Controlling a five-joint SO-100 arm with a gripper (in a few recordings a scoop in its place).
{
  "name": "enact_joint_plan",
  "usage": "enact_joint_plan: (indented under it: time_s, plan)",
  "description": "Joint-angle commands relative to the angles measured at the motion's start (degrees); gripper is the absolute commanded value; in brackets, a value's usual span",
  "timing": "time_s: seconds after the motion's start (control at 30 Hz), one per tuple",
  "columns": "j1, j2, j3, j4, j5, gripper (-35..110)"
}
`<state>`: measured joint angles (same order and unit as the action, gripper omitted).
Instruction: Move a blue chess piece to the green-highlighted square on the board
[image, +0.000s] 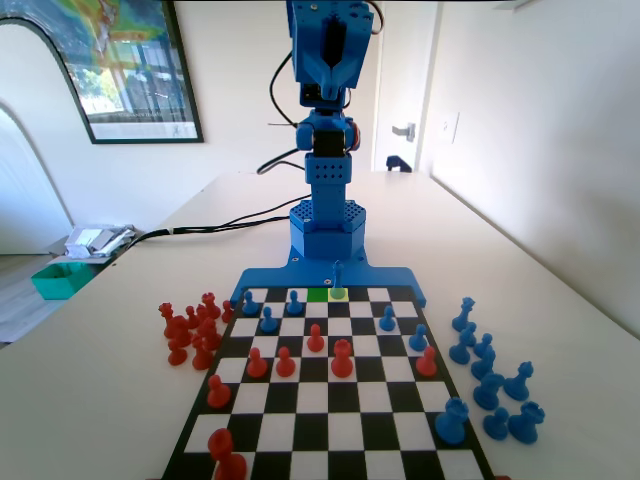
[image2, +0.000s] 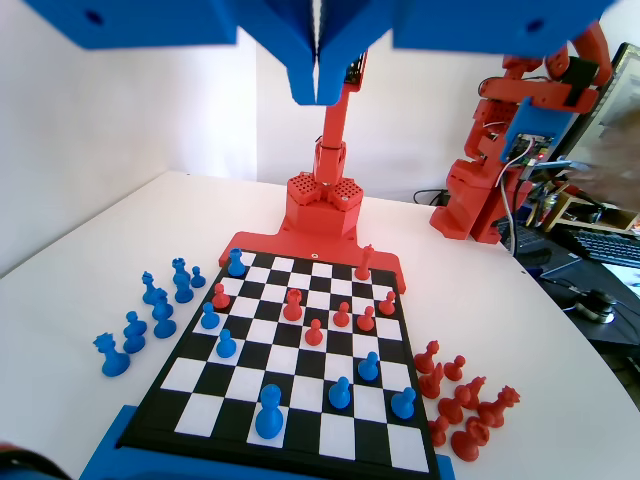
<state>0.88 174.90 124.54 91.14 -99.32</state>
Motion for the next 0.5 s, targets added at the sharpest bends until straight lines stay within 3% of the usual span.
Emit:
enact_joint_plan:
  time_s: [0.0,0.47]
  plan:
    - [0.70,0.18,0.44,-0.97,0.18,1]
    - [0.18,0.18,0.44,-0.97,0.09,1]
